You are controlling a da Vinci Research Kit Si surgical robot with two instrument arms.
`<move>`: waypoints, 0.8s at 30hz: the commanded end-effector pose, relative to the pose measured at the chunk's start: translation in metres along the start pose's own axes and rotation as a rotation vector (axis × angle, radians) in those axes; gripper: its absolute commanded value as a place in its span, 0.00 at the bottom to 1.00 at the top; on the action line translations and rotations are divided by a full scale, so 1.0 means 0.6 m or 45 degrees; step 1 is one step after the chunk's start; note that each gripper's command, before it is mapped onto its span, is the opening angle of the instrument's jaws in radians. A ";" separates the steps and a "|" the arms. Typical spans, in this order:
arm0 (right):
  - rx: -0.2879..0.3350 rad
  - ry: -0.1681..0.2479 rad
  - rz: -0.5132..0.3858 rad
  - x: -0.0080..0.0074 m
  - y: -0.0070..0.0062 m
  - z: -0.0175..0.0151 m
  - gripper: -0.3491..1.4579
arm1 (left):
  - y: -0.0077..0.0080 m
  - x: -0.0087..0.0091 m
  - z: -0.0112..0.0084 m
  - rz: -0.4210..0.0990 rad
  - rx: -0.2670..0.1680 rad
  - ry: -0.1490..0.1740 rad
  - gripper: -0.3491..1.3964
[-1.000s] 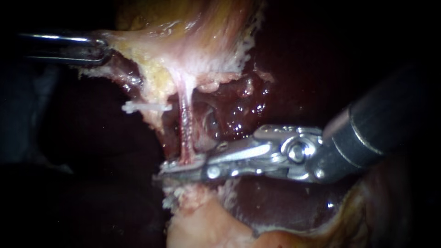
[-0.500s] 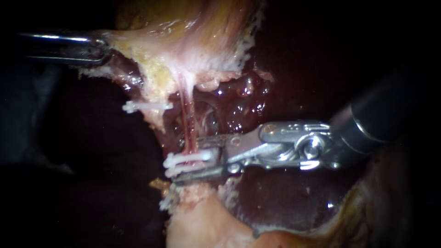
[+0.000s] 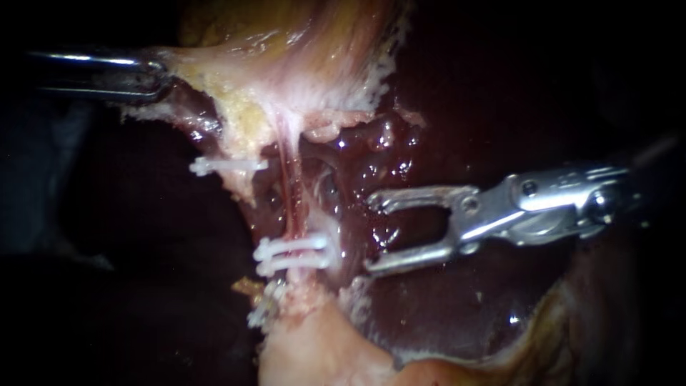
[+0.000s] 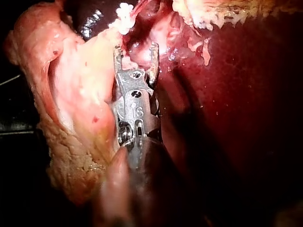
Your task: Going back second clip right tube
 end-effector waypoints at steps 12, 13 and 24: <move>-0.006 -0.003 -0.018 -0.0004 0.0001 -0.0029 0.47 | -0.0015 -0.0016 0.0040 0.009 0.022 0.012 0.00; -0.006 -0.003 -0.018 -0.0004 0.0001 -0.0030 0.47 | -0.0018 -0.0020 0.0047 0.011 0.026 0.010 0.00; -0.006 -0.003 -0.019 -0.0005 0.0001 -0.0031 0.47 | -0.0032 -0.0048 0.0093 0.026 0.026 -0.013 0.00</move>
